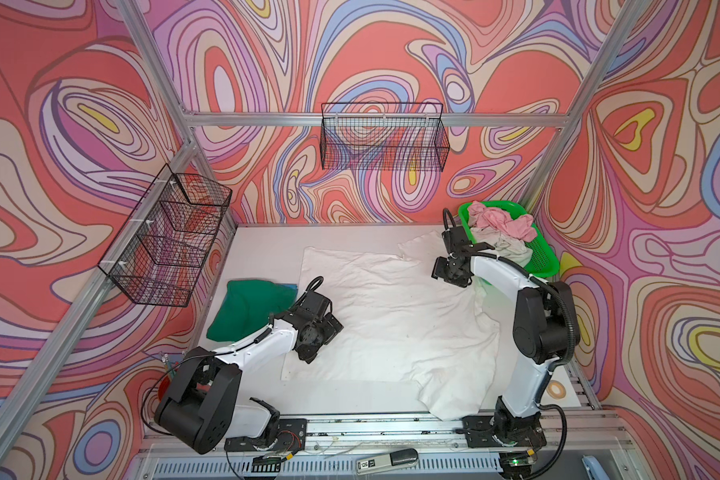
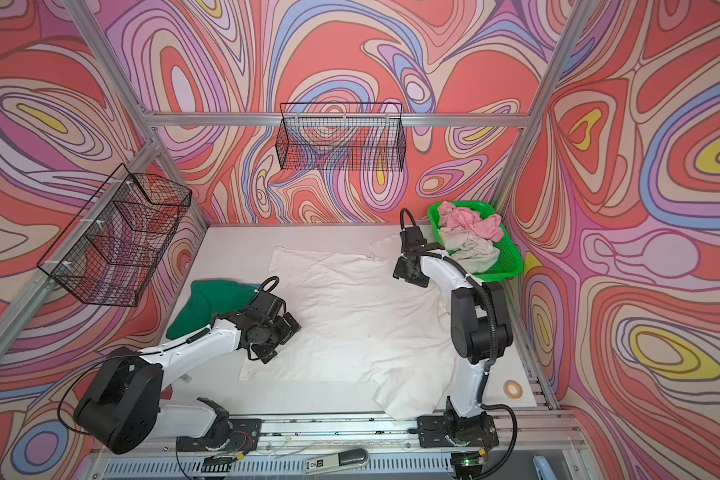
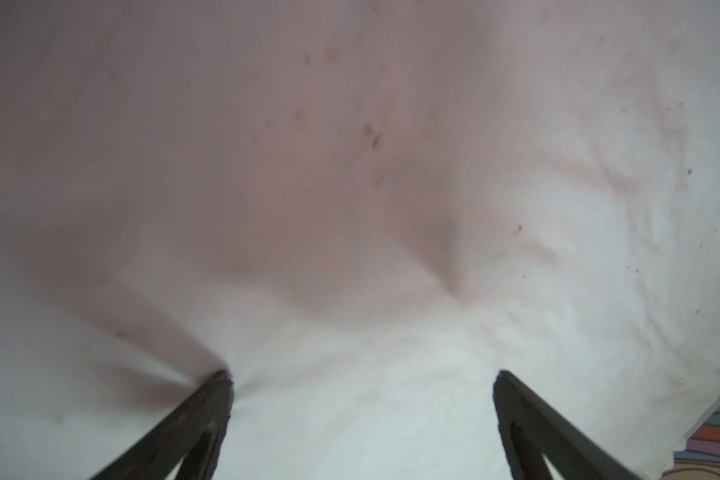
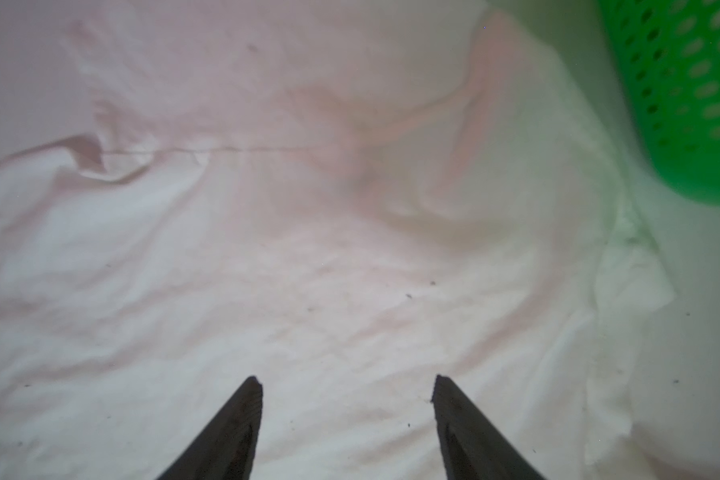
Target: Fold and stack the t-shirts
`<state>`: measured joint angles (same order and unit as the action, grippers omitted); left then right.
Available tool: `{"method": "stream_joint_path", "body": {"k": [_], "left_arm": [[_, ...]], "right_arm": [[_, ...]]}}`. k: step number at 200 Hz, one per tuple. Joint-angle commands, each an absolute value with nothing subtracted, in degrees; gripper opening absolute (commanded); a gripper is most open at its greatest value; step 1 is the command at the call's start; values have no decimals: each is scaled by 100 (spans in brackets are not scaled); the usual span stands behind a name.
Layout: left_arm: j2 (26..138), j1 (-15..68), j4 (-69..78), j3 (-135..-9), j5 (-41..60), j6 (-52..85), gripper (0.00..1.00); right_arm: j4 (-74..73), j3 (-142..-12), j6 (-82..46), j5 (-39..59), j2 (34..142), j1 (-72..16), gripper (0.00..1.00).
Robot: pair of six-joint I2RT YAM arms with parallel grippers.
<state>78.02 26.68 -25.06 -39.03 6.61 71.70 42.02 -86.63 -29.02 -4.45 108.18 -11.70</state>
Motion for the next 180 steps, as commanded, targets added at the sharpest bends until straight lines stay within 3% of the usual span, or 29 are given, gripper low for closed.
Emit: {"method": "stream_joint_path", "body": {"k": [1, 36, 70, 122, 180], "left_arm": [[7620, 2649, -3164, -4441, 257, 7153, 100], [8193, 1833, -3598, -5971, -15, 6206, 100], [9464, 1051, -3977, -7640, -56, 5383, 100], [11325, 430, -4160, -9615, 216, 4758, 99], [13436, 335, -5050, -12225, 238, 4379, 95]], "right_arm": [[4495, -9588, -2739, -392, 11076, -1185, 71], [4870, -11249, -2489, -466, 12155, -1182, 75], [5264, -12748, -2176, -609, 13244, -1173, 77], [4805, -12987, -1782, -785, 13830, -1160, 78], [4219, -12677, -1670, -783, 13897, -1152, 78]]}}
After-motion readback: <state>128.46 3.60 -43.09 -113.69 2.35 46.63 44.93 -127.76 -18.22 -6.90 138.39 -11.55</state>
